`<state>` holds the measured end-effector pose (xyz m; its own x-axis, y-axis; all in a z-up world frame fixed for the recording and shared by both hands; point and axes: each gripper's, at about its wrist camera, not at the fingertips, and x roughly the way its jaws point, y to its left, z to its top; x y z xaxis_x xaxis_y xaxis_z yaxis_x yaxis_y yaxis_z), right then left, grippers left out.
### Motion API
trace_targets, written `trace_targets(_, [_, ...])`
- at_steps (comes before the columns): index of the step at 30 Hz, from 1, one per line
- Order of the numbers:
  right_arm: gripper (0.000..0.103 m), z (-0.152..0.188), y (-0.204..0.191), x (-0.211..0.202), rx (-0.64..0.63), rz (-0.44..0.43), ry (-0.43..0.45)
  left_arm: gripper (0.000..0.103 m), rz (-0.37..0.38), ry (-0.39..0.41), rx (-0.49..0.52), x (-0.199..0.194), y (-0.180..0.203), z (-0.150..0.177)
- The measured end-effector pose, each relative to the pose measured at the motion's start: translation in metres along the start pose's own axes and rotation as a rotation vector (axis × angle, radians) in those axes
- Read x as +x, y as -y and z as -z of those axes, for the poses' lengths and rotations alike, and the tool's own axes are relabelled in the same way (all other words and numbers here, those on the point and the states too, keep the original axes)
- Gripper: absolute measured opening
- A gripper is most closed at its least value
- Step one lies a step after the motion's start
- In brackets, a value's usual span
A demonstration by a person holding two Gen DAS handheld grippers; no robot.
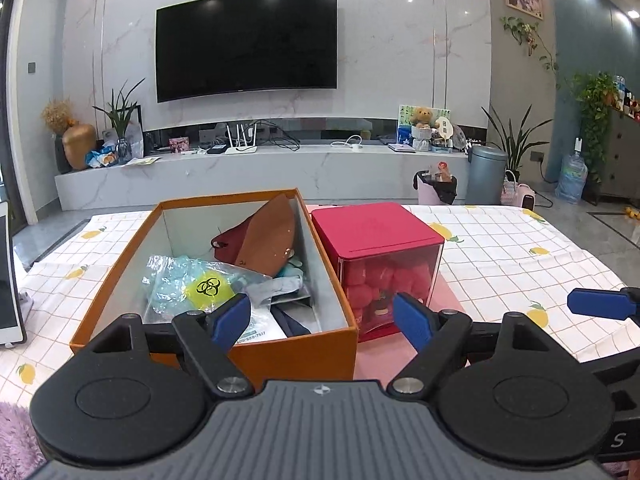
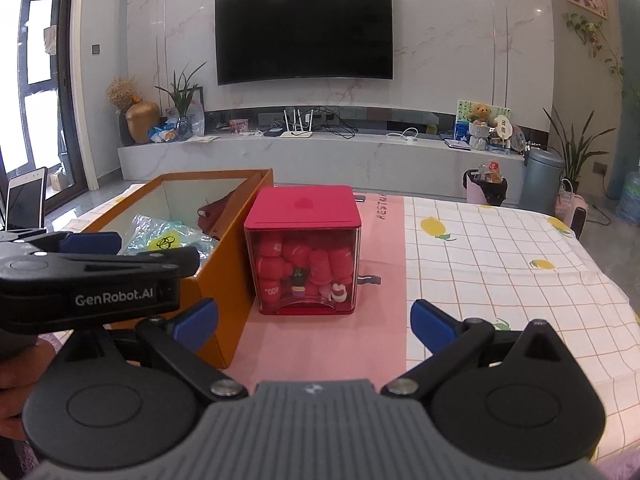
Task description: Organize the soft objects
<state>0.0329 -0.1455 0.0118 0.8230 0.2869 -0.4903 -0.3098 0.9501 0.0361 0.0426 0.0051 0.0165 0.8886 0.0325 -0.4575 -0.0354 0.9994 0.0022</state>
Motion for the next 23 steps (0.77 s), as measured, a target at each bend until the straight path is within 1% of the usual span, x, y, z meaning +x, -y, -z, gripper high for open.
trace_targets(4, [0.1, 0.0015, -0.0027, -0.0014, -0.023, 0.019, 0.012, 0.095, -0.012, -0.015, 0.003, -0.0005, 0.0022, 0.0008])
trace_targets(7, [0.1, 0.0018, -0.0039, -0.0014, -0.025, 0.025, 0.011, 0.095, -0.021, -0.012, 0.012, -0.0012, 0.0038, 0.0014])
trace_targets(19, [0.1, 0.0013, -0.0025, 0.0004, -0.014, 0.01, 0.003, 0.095, -0.022, -0.018, 0.006, -0.0031, 0.003, 0.0026])
trace_targets(23, [0.1, 0.0018, -0.0026, 0.0009, -0.011, 0.006, 0.002, 0.094, -0.021, -0.001, 0.001, -0.0065, 0.0027, 0.003])
